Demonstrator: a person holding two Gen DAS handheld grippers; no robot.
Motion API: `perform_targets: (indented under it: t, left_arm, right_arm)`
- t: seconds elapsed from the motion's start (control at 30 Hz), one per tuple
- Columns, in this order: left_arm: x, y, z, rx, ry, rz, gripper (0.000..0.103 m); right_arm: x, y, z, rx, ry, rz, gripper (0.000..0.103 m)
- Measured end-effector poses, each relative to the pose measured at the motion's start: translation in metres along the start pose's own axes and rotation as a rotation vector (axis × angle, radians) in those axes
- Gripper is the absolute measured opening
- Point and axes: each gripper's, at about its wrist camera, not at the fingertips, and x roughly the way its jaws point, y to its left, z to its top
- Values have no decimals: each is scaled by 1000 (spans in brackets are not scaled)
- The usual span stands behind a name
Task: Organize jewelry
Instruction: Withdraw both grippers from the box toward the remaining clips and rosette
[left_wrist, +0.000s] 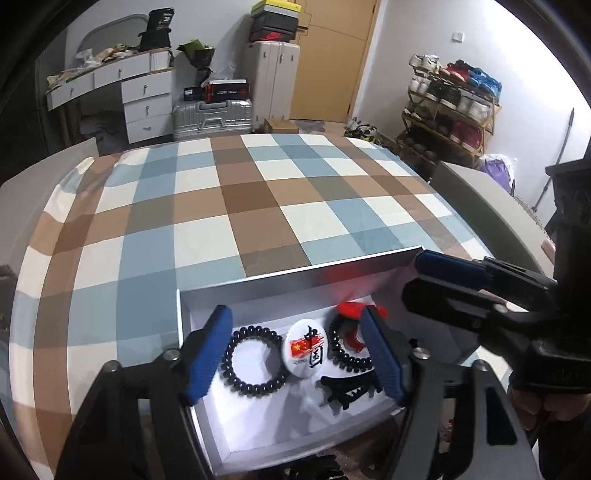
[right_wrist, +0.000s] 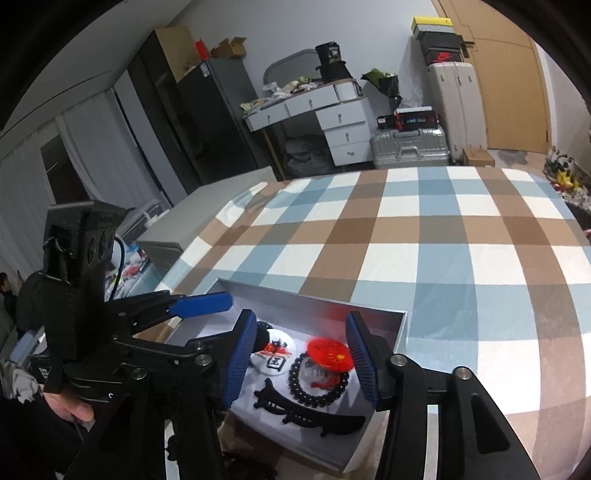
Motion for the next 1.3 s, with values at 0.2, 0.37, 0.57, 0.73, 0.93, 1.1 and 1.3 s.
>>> perform_targets:
  t: [0.2, 0.37, 0.57, 0.73, 0.93, 1.1, 1.3]
  left_arm:
    - [-10, -2, -6, 3, -25, 30, 71]
    - [-24, -4, -8, -13, -58, 25, 72]
    - [-45, -10, -10, 0, -138, 78, 83]
    - [-58, -9, -12, -14, -190, 99, 87]
    - [-76, -13, -19, -12, -258, 143, 101]
    - [-87, -9, -27, -46, -280, 123, 101]
    - [-96, -3, -42, -103, -286, 38, 101]
  right_arm:
    - [-23, 3, -5, -1, -54, -26, 60]
    - [-43, 4, -10, 20, -106, -42, 66]
    - [-63, 11, -14, 13, -145, -54, 74]
    - [-81, 21, -18, -15, -183, -61, 80]
    - [-100, 31, -27, -34, -223, -71, 90]
    - [-112, 36, -36, -41, -238, -78, 98]
    - [-119, 40, -53, -63, -240, -86, 102]
